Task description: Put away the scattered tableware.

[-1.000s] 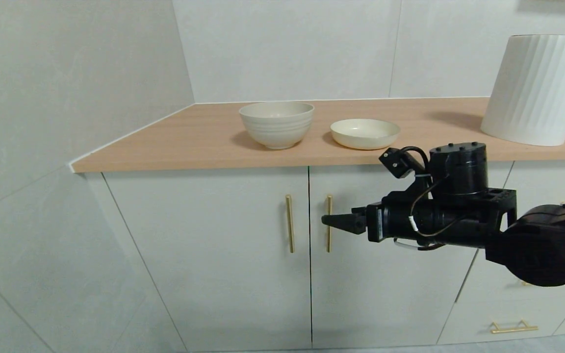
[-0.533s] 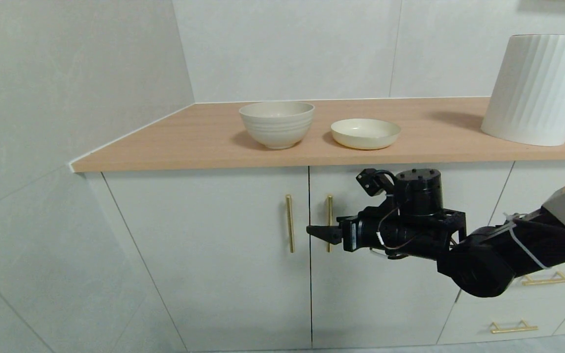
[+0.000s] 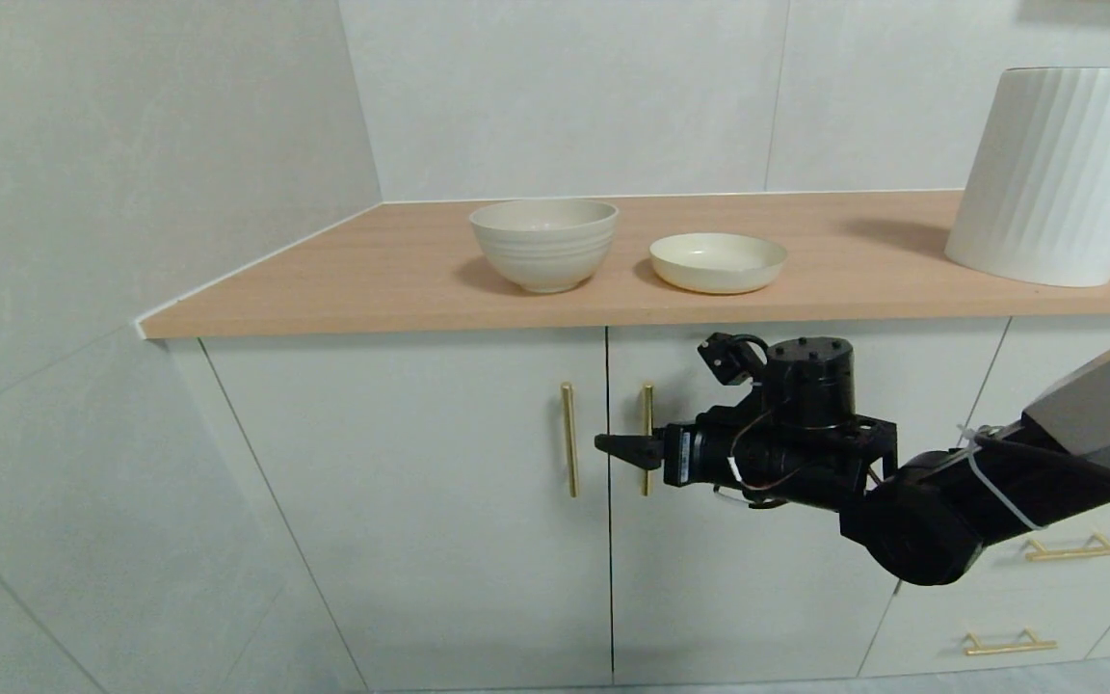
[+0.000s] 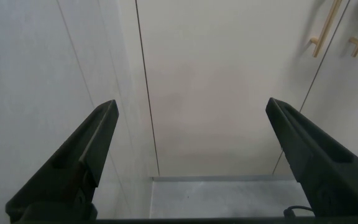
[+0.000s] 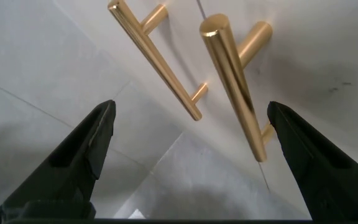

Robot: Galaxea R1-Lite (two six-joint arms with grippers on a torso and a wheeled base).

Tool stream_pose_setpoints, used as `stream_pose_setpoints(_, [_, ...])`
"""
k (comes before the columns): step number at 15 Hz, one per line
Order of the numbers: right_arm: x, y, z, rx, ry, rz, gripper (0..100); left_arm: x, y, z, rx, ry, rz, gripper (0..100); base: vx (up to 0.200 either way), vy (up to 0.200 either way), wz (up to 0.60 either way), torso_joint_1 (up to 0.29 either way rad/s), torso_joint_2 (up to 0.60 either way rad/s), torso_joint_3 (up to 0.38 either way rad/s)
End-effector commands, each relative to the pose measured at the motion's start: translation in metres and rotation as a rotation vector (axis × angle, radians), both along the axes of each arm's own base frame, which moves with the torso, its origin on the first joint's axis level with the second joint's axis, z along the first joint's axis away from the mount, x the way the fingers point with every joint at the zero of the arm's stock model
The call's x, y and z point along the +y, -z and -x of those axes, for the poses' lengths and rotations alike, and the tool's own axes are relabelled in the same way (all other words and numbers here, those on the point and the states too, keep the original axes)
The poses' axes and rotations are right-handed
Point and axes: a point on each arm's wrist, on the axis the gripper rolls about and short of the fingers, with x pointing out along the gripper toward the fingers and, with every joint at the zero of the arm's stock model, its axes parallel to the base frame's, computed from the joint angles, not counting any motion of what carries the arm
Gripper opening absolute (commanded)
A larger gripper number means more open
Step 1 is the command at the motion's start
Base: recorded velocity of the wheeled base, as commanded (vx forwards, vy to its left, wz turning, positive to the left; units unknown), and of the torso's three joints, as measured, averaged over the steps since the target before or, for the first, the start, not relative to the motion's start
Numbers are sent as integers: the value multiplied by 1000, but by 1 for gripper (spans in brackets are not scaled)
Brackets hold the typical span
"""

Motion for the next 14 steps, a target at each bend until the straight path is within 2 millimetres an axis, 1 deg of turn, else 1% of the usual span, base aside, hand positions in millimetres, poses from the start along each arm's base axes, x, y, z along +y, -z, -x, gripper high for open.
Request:
stream_pose_setpoints(1, [1, 1, 0, 2, -4, -1, 100, 0, 0, 0, 1, -1, 0, 100, 0, 0, 0, 0, 0, 0])
stream_pose_setpoints(4, [4, 6, -2, -11, -5, -11, 100, 0, 0, 0, -1, -1, 0, 100, 0, 0, 0, 0, 0, 0])
stream_pose_setpoints(7, [11, 10, 0, -27, -23, -24, 100, 0, 0, 0, 1, 1, 0, 100, 0, 0, 0, 0, 0, 0])
stream_pose_setpoints(11, [15, 11, 7, 2, -42, -35, 100, 0, 0, 0, 1, -1, 0, 100, 0, 0, 0, 0, 0, 0])
stream_pose_setpoints(14, [14, 10, 8, 3, -43, -37, 100, 0, 0, 0, -1, -1, 0, 100, 0, 0, 0, 0, 0, 0])
